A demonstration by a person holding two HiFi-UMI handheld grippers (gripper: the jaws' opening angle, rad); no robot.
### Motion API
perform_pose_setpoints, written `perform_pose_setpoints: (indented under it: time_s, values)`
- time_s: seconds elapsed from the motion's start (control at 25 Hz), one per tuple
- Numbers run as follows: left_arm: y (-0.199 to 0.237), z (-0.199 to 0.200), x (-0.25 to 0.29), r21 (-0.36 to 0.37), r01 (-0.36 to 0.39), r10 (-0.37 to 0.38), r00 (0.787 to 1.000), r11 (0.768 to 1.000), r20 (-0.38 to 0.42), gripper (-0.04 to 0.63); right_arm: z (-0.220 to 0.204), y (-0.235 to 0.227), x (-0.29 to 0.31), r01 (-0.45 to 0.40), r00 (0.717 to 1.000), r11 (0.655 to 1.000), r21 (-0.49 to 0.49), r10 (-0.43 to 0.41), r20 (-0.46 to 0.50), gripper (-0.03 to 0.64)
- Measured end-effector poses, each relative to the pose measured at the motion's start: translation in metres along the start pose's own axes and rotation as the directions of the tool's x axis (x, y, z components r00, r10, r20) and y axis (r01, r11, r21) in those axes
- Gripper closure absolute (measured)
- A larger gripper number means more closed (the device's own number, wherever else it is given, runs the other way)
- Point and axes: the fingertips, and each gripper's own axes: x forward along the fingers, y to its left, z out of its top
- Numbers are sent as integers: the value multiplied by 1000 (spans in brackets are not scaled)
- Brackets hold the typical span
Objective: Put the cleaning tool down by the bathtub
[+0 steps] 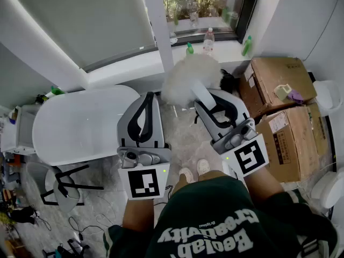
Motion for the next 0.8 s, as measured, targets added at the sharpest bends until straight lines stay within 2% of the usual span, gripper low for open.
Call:
perform_pose_setpoints:
  time_s: [0.48, 0.8]
  values:
    - [-14, 5, 1, 6, -12, 12, 1000, 1000, 1, 591, 2, -9, -15, -26, 999, 1000, 15, 25, 25, 523]
    - [-30, 13, 12, 9, -50, 50, 999, 999, -1, 591, -3, -23, -26, -67, 996, 997, 23, 66, 54, 523]
